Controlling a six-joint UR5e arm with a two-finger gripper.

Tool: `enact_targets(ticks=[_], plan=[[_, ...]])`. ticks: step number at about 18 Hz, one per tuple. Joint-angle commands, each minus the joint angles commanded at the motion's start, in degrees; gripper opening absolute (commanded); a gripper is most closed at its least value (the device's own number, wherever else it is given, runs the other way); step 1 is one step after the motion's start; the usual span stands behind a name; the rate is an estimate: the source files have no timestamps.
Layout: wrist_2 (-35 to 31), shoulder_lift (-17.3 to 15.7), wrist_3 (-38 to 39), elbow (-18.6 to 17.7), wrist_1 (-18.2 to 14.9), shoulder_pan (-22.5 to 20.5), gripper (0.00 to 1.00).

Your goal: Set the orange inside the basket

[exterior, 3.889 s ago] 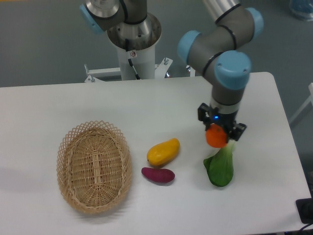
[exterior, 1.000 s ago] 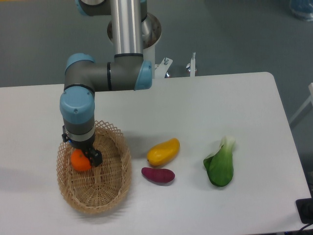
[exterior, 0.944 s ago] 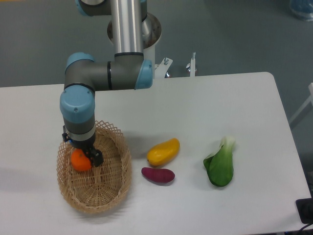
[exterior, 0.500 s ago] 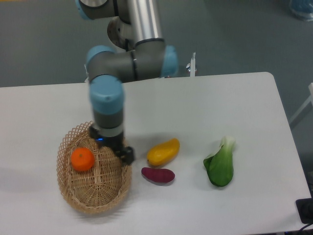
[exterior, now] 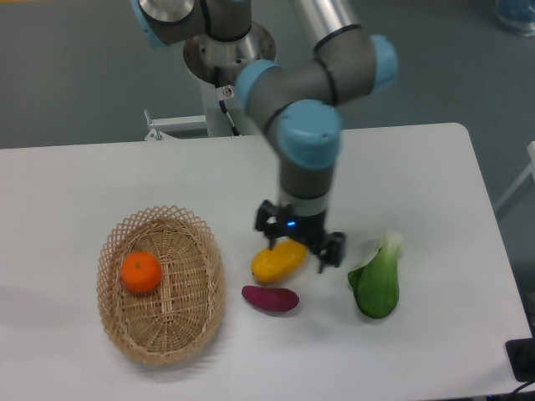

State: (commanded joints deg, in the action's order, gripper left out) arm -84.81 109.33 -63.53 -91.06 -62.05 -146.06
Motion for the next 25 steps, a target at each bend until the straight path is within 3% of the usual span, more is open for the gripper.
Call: enact_targets(ticks=[5,12,25], plan=[[-2.37,2.11,-7.22,2.02,-0.18,-4.41,1.0],[-3.42,6.59,-8.27,6.67,0.09,-6.78,1.0],[-4.31,8.53,-12.31,8.96,0.7,-10.38,1.0]])
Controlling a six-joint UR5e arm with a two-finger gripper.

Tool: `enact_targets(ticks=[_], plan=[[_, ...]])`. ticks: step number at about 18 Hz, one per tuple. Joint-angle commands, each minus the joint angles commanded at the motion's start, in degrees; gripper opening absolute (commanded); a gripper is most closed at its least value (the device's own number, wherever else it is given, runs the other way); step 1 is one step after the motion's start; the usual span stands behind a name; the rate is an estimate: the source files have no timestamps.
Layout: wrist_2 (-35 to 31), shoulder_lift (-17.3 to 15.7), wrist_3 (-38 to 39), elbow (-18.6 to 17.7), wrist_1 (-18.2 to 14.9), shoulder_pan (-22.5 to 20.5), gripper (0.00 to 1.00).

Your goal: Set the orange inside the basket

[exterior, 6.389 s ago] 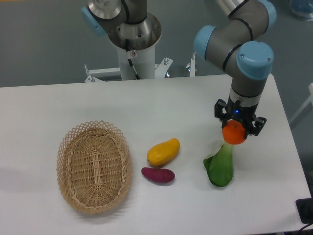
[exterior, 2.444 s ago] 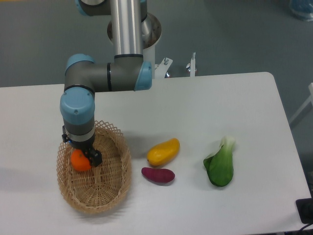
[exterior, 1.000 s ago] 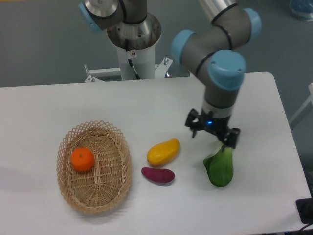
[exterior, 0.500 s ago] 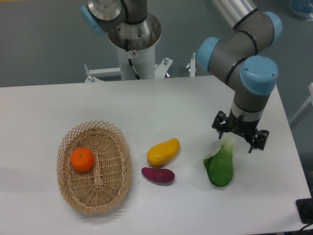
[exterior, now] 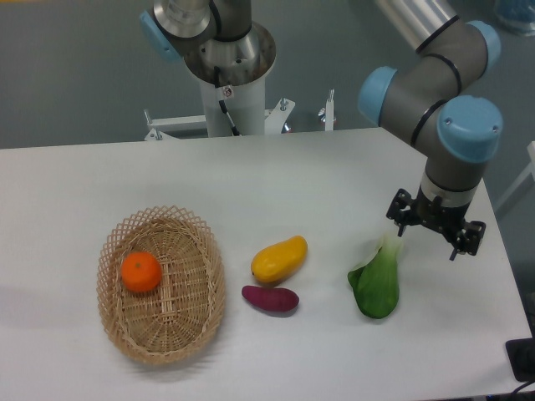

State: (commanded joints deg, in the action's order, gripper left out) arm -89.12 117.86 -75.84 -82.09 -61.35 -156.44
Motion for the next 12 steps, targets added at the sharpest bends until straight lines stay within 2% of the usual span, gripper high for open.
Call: enact_targets(ticks=[4,12], plan=[[0.18,0.26,-6.24,0.09,0.0,-0.88,1.0],[0.09,0.44,-6.42,0.09,0.0,-0.88,1.0]])
